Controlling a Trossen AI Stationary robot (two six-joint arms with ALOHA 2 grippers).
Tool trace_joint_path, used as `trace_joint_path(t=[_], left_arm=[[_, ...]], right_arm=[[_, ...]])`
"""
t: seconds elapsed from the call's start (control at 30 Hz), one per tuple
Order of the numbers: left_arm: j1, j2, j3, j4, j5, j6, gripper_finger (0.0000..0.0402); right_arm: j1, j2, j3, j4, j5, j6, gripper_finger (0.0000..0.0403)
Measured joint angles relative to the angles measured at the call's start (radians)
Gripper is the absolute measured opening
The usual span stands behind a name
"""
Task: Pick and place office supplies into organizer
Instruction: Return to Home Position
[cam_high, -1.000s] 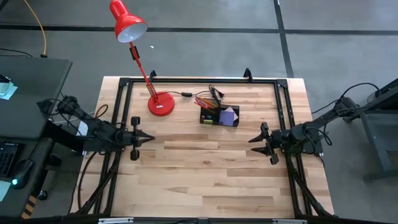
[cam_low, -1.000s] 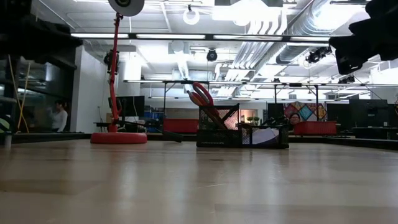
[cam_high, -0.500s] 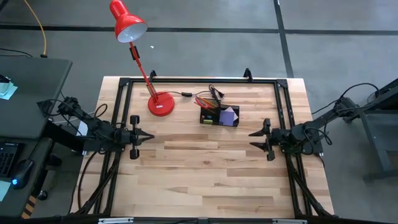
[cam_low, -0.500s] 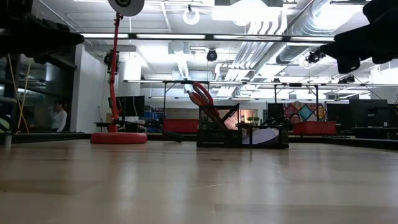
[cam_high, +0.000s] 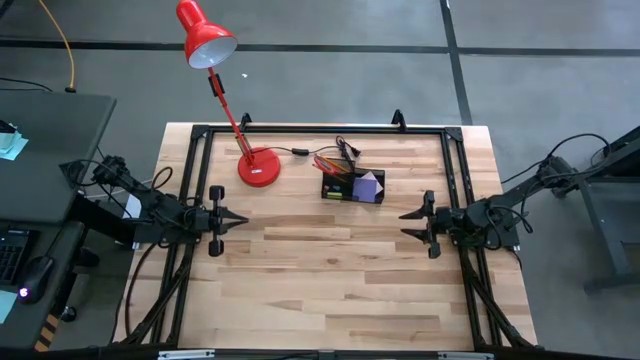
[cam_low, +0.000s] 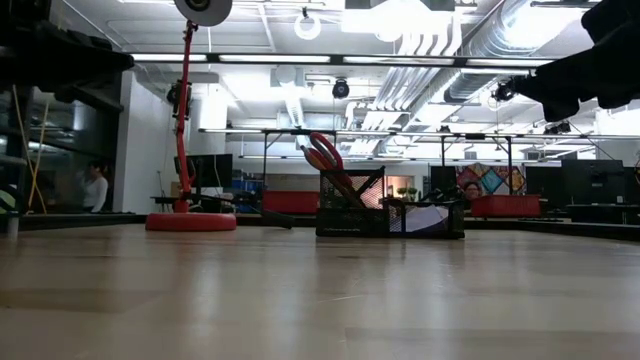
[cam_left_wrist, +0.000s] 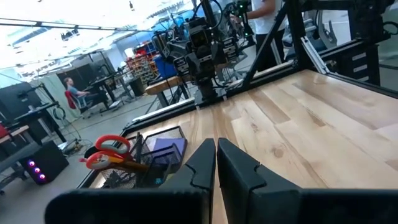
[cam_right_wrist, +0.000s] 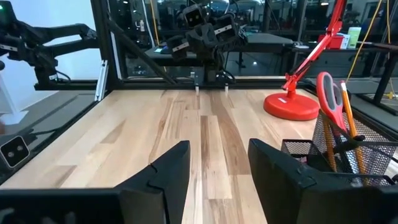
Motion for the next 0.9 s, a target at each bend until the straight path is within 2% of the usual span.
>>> trace_joint_path(t=[0.9], left_arm=[[0.0,0.0,0.0,0.0,0.0,0.0,0.001]], right_arm=[[0.0,0.0,0.003,0.0,0.0,0.0,0.015]])
